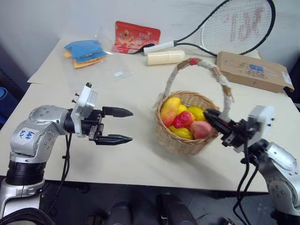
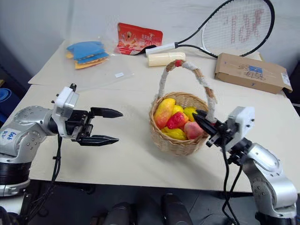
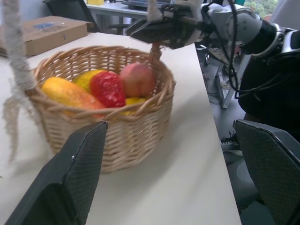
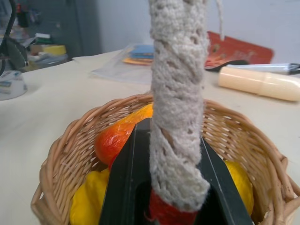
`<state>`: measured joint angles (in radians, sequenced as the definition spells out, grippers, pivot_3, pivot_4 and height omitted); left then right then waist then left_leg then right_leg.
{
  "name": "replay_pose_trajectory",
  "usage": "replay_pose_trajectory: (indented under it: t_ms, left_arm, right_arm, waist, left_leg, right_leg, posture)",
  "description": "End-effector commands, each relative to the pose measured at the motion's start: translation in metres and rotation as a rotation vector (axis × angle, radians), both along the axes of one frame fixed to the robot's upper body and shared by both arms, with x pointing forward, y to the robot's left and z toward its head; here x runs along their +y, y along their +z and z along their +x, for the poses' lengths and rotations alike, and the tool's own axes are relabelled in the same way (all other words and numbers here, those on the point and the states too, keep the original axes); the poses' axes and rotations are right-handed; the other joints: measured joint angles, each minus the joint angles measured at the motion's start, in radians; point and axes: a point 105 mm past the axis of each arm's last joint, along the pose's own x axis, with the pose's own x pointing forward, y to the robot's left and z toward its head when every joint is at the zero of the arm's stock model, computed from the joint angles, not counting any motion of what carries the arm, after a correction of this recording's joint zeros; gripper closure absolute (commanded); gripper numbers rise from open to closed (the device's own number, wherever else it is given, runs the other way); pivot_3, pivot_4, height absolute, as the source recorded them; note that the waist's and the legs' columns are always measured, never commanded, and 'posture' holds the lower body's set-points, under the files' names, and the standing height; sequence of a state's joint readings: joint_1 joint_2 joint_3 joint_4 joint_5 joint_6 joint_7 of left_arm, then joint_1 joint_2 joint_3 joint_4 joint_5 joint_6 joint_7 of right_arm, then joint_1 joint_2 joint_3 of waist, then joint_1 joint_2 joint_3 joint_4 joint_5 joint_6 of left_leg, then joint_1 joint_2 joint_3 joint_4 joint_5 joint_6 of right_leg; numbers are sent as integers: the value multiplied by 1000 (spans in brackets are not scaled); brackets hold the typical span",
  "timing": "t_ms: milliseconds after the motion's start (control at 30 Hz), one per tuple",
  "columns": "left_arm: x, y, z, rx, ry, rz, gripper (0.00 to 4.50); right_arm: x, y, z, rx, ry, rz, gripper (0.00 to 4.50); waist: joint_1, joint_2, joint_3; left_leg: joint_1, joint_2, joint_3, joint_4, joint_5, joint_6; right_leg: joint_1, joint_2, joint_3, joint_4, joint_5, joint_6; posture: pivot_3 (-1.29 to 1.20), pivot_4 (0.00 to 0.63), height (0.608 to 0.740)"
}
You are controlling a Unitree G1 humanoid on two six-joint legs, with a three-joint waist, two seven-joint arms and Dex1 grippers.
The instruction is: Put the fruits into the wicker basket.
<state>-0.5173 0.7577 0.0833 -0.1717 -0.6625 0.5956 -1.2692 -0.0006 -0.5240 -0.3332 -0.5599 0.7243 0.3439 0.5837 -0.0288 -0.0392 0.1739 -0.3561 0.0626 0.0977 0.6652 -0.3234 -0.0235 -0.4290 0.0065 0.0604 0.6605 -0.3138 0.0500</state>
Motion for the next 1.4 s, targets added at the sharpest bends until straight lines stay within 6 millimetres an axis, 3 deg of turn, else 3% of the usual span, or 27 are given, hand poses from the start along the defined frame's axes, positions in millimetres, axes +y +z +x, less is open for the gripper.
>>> replay_pose_trajectory:
  t_ms: [33, 167, 333, 533, 700, 867, 967, 1067, 1233, 1400]
  left_arm:
    - [-4, 6, 7, -43, -29, -8, 0]
    - [-11, 11, 19, -6, -30, -37, 0]
    - [-18, 7, 22, -12, -73, -36, 0]
    - [-24, 8, 19, -54, -91, -67, 0]
    - [-22, 5, 14, -43, -79, -80, 0]
    - [-16, -9, 14, -35, -11, -86, 0]
    - [3, -30, 12, -43, 80, 3, 0]
    - [24, -52, 6, -66, 161, 97, 0]
    - [49, -74, 4, -116, 299, 154, 0]
    - [65, -82, 10, -207, 435, 177, 0]
  right_arm:
    - [-29, 37, -22, -211, -186, 33, 4311]
    - [-73, 26, -25, -215, -358, -16, 4311]
    - [-123, 14, 4, -209, -479, -64, 4311]
    - [-153, -4, 37, -143, -482, -53, 4311]
    - [-163, 3, 42, -141, -469, -59, 2686]
    - [-169, 12, 16, -123, -440, -115, 987]
    - [-175, 15, -10, -124, -439, -222, 33]
    - [-176, 16, -28, -146, -435, -324, 33]
    - [-164, -17, -48, -107, -299, -581, 33]
    - [-99, -77, -52, 2, 78, -589, 33]
  waist:
    - [-2, 0, 0]
    - [-2, 0, 0]
    - [-17, 2, 1]
    - [-30, 6, 4]
    - [-30, 7, 4]
    - [-24, 10, 6]
    - [-23, 10, 6]
    - [-29, 10, 6]
    - [-29, 9, 6]
    - [-27, 9, 5]
  left_leg:
    - [0, 0, 0, 0, 0, 0]
    - [1, 0, 0, 0, 0, 0]
    - [3, 0, 5, 0, 0, 0]
    - [3, 1, 5, -2, 1, -2]
    - [4, 1, 5, -2, 3, -4]
    - [3, 1, 5, -2, 3, -5]
    - [3, 1, 3, -3, 2, -5]
    - [4, 1, 4, -3, 0, -1]
    - [5, 1, 5, -3, 0, 0]
    - [5, 1, 5, -3, -1, 1]
  right_leg:
    - [0, 0, 0, 0, 0, 0]
    - [0, 0, 0, 0, 0, 0]
    - [1, 1, 3, 0, 1, 1]
    - [0, 2, 4, 1, 0, 1]
    - [0, 2, 4, 1, 0, 1]
    - [0, 1, 4, 1, 0, 1]
    - [1, 1, 3, 0, 0, 1]
    - [2, 1, 4, -1, 1, 1]
    - [3, 1, 4, -1, 1, 1]
    - [4, 0, 4, -1, 1, 2]
  posture:
    - [0, 150, 740]
    - [0, 150, 740]
    - [0, 150, 740]
    - [0, 150, 740]
    - [0, 150, 740]
    - [0, 150, 740]
    - [0, 150, 740]
    - [0, 150, 740]
    - [0, 150, 740]
    - [0, 150, 740]
